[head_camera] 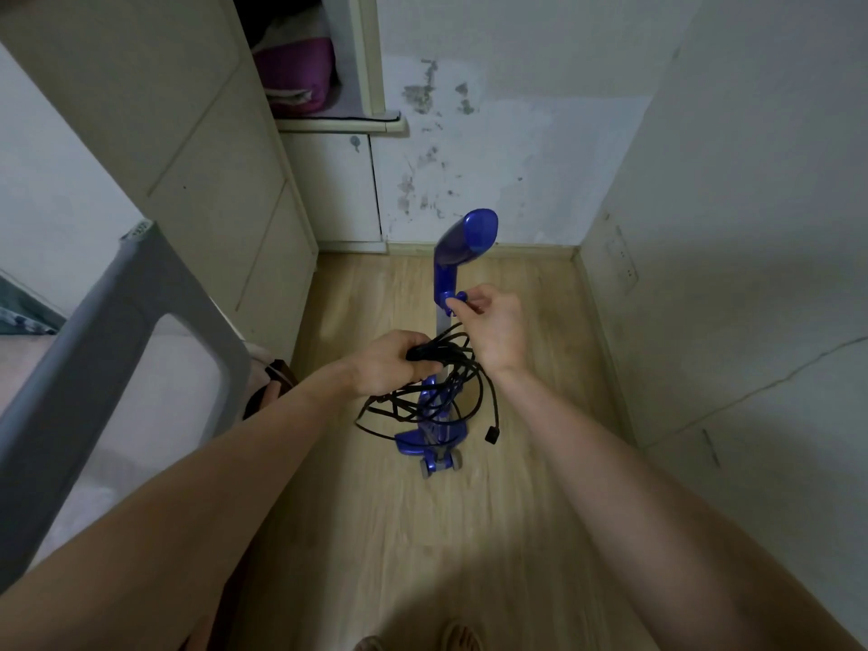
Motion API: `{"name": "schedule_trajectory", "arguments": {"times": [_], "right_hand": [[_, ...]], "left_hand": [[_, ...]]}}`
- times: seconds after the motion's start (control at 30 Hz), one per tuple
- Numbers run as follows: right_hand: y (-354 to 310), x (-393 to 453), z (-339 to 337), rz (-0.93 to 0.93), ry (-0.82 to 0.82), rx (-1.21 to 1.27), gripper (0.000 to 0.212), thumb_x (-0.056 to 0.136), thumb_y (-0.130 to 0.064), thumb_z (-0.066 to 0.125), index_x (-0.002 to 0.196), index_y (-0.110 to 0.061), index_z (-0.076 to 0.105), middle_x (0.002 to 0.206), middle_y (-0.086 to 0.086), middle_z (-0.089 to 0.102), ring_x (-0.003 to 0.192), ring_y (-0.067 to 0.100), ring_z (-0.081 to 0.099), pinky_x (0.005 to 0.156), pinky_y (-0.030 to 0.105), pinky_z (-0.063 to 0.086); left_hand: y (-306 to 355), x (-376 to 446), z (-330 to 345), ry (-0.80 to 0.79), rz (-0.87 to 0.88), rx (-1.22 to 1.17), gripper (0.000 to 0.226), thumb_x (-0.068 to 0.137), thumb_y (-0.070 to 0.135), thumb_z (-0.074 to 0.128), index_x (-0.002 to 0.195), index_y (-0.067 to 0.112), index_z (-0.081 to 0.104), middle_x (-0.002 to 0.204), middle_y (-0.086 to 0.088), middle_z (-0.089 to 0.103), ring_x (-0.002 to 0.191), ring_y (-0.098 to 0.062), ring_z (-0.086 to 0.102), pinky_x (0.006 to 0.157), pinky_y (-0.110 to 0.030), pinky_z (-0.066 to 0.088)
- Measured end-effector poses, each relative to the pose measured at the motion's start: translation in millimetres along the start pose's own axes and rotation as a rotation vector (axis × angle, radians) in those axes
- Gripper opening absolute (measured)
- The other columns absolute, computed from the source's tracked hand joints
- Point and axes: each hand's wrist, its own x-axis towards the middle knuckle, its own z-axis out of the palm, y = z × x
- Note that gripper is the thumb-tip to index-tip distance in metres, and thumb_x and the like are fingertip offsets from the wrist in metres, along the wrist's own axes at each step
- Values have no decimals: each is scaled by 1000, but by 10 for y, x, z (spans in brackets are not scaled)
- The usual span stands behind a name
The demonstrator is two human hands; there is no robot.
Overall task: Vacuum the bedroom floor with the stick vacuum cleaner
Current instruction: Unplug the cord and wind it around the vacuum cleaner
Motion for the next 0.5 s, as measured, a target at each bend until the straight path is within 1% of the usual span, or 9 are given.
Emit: {"name": "schedule_trajectory", "arguments": {"times": [0.07, 0.2, 0.3, 0.37, 0.43, 0.47, 0.5], "right_hand": [[-36, 35, 47, -18, 15, -32, 10, 85, -20, 73, 91, -12, 72, 80, -7, 68, 74, 5, 63, 72, 22, 53], [-31, 47, 70, -36, 13, -56, 9, 84, -18, 73, 91, -12, 72, 82, -3, 71, 72, 5, 63, 68, 15, 48], [-27, 45, 29, -46, -18, -44, 13, 85, -21, 73, 94, -12, 72, 86, -4, 70, 77, 5, 63, 75, 21, 53], [-23, 2, -52, -58, -21, 1, 19, 88, -25, 69, 103, -14, 70, 96, -6, 70, 87, 4, 63, 81, 20, 51], [-17, -96, -196, -95, -61, 56, 16, 94, -27, 61, 106, -18, 67, 99, -12, 68, 93, -2, 61, 83, 10, 45], [-3, -153, -273, -118, -126, 70, 14, 95, -27, 59, 104, -19, 66, 99, -13, 67, 94, -5, 59, 82, 6, 43], [23, -196, -345, -138, -213, 72, 14, 96, -27, 57, 103, -18, 66, 100, -13, 66, 96, -8, 58, 82, 2, 40]], "left_hand": [[1, 22, 1, 6, -1, 9, 14, 96, 25, 55, 103, 14, 60, 75, 4, 55, 67, -8, 51, 63, -20, 40], [-17, 37, 1, 16, 4, 24, 11, 96, 24, 54, 102, 16, 59, 71, 7, 53, 63, -4, 49, 59, -16, 37], [-29, 44, -3, 3, 11, 29, 12, 96, 25, 55, 101, 15, 60, 74, 2, 55, 66, -9, 50, 62, -21, 41], [-31, 45, -21, -13, 28, 38, 14, 96, 26, 55, 103, 14, 60, 81, -6, 58, 73, -15, 54, 69, -30, 46], [-11, 37, -60, -47, 74, 44, 13, 96, 26, 55, 103, 16, 60, 87, -11, 60, 77, -17, 55, 74, -34, 48], [14, 23, -87, -66, 111, 40, 11, 96, 25, 55, 101, 18, 60, 85, -10, 60, 76, -15, 54, 73, -33, 47], [46, 7, -118, -75, 148, 37, 8, 96, 24, 55, 100, 19, 60, 81, -5, 58, 73, -10, 53, 70, -27, 46]]}}
